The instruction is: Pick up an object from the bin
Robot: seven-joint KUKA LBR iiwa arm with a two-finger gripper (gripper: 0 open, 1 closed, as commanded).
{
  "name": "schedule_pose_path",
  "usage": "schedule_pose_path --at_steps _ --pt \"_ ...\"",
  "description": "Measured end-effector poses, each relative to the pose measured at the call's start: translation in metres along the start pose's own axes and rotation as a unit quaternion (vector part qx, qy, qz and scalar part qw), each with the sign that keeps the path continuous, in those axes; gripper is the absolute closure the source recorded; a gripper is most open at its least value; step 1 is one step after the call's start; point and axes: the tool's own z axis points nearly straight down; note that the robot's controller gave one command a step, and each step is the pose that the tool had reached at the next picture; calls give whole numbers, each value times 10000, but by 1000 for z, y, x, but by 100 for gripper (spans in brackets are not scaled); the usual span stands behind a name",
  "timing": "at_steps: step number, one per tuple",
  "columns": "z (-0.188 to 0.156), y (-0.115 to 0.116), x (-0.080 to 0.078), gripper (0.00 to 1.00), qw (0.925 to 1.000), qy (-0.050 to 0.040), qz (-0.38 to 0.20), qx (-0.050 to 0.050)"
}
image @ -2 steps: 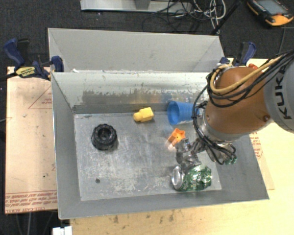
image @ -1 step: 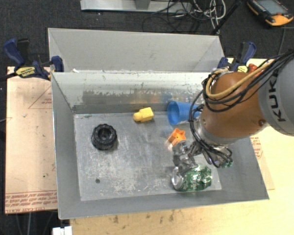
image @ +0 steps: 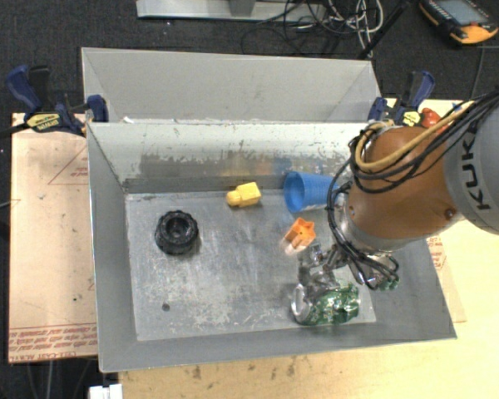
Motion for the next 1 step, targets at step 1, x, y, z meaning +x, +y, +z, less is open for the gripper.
schedule_pose_path --at_steps 1 --pt "-12 -18 3 100 9999 -17 107 8"
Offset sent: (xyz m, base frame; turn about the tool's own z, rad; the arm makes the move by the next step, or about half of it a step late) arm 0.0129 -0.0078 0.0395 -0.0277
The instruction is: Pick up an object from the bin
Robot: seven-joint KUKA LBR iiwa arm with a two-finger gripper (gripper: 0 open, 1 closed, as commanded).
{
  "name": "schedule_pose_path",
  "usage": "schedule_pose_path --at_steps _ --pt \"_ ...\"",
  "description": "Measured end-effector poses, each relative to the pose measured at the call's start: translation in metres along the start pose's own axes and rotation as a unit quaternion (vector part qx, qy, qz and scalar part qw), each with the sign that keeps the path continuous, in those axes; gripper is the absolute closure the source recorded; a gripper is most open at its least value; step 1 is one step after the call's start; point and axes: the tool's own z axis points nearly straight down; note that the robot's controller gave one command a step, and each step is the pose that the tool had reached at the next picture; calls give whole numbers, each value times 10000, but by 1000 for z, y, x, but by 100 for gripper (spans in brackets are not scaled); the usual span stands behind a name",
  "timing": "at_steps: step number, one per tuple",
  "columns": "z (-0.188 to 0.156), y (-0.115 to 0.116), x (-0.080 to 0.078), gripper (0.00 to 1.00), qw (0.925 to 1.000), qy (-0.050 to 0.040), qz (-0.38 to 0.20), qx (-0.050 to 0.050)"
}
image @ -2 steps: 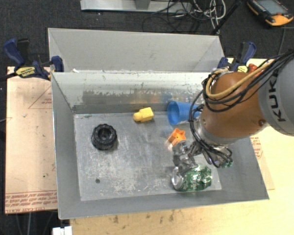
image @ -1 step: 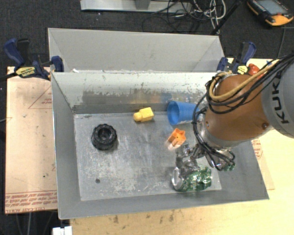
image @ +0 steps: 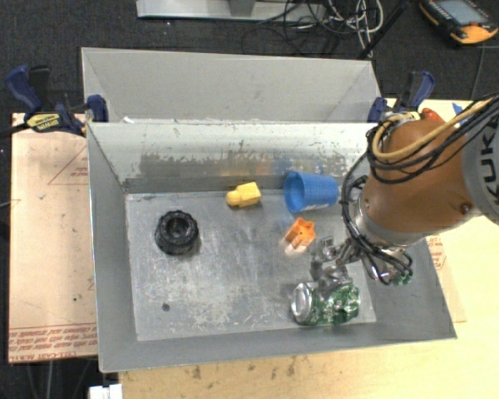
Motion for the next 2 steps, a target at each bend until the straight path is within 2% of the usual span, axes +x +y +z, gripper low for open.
schedule_pose_path --at_steps 1,2 --pt "-23 5 -10 100 9998 2 -195 1" --pt "15 -9 7 0 9997 11 -244 -3"
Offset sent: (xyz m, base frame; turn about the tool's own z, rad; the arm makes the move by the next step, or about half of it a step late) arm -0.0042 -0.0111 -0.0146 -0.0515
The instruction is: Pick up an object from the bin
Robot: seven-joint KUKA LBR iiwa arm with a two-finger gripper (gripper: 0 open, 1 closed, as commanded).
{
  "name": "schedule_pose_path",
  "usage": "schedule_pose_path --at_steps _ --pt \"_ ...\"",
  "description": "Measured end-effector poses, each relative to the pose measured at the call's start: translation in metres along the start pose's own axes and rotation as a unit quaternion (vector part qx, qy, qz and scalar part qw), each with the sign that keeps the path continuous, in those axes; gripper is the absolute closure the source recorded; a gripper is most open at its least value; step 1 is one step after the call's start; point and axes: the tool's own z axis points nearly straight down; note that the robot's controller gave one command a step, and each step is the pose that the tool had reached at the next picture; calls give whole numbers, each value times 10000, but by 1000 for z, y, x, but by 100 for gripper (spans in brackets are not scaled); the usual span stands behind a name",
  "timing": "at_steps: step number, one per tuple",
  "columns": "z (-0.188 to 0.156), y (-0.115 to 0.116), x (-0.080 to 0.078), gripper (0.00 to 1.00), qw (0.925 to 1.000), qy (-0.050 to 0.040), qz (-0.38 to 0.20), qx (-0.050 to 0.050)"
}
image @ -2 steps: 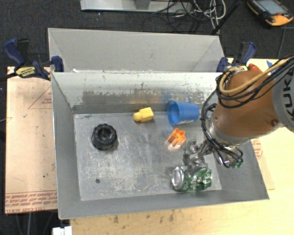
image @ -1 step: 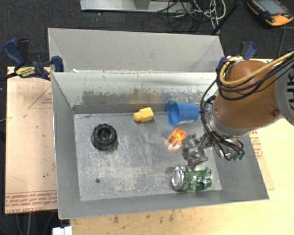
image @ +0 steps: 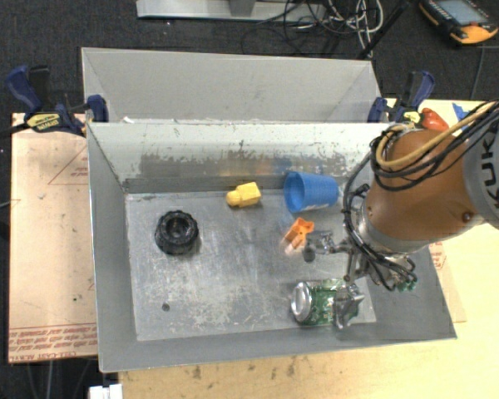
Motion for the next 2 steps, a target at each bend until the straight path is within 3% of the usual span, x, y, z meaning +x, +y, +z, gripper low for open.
schedule_pose_path --at_steps 1,2 --pt "0 0 0 0 10000 -5 -1 1" --pt "93 -9 -15 100 9999 1 -115 9"
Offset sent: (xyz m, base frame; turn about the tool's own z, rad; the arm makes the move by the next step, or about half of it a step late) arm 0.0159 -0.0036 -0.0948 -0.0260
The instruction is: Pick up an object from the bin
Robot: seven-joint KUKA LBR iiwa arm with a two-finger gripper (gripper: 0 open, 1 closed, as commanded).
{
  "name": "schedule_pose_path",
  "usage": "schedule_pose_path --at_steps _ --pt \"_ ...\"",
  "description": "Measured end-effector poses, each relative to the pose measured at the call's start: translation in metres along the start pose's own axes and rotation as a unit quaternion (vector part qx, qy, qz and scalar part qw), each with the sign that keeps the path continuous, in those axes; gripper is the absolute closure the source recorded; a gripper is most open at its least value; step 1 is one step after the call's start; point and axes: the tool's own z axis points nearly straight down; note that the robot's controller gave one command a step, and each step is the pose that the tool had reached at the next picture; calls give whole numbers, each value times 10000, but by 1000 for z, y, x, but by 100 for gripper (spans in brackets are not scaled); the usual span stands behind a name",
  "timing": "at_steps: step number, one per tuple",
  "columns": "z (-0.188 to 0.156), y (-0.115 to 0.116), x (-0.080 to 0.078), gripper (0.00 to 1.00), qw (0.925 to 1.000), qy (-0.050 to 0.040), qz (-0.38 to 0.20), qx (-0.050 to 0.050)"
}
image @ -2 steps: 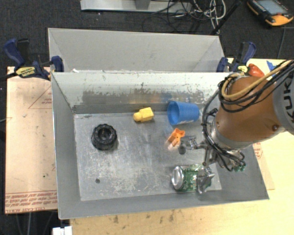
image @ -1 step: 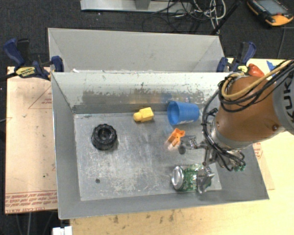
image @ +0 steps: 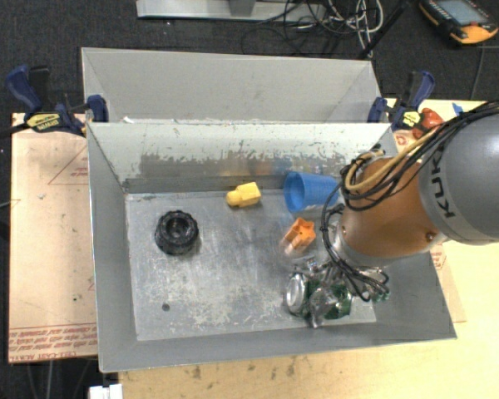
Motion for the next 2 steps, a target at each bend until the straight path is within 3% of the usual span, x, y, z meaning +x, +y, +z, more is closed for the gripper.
schedule_pose_path --at_steps 1,2 --pt "0 0 0 100 10000 0 0 0" --pt "-175 -2 -12 100 10000 -42 5 8"
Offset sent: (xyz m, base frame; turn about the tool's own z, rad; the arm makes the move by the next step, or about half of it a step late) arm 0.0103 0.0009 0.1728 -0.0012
